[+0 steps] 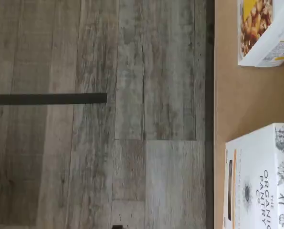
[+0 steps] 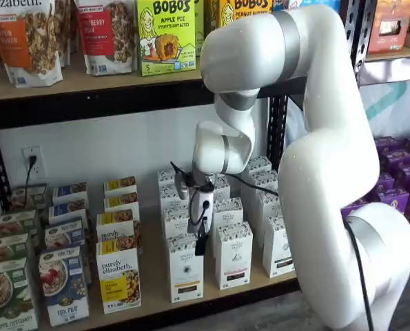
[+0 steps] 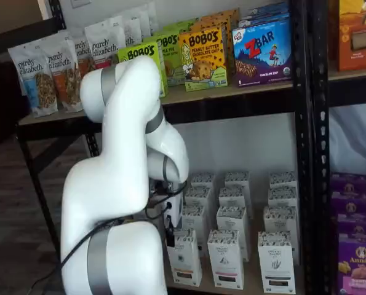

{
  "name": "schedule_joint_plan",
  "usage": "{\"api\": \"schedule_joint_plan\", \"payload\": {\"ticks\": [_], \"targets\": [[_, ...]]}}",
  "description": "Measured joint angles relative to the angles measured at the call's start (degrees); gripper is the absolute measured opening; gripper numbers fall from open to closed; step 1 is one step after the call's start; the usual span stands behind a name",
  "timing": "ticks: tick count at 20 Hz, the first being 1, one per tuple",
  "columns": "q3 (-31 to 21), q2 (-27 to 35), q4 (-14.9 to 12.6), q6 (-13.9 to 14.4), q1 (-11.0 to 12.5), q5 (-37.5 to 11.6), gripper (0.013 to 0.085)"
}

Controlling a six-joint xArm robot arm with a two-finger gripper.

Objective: Pick up the white box with a yellow strip in the middle, on the bottom shelf, the fourth box from the left

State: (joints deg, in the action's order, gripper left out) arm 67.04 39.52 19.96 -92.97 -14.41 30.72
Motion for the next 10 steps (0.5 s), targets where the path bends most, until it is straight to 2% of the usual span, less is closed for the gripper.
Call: {"api": "schedule_joint_plan", "payload": {"ticks": [2,4,6,10], "targets": [[0.6,0.3,-2.9,2.5,0.1,1.2,0.0850],[0.8,0.8,-3.8,3.3,0.1,1.3,0.0850],[0.8,1.1,-3.2,2.8,0.1,0.9,0.0850],[1.0,1.8,-0.3,0.3,-0.1,-0.1,0.0850]]}}
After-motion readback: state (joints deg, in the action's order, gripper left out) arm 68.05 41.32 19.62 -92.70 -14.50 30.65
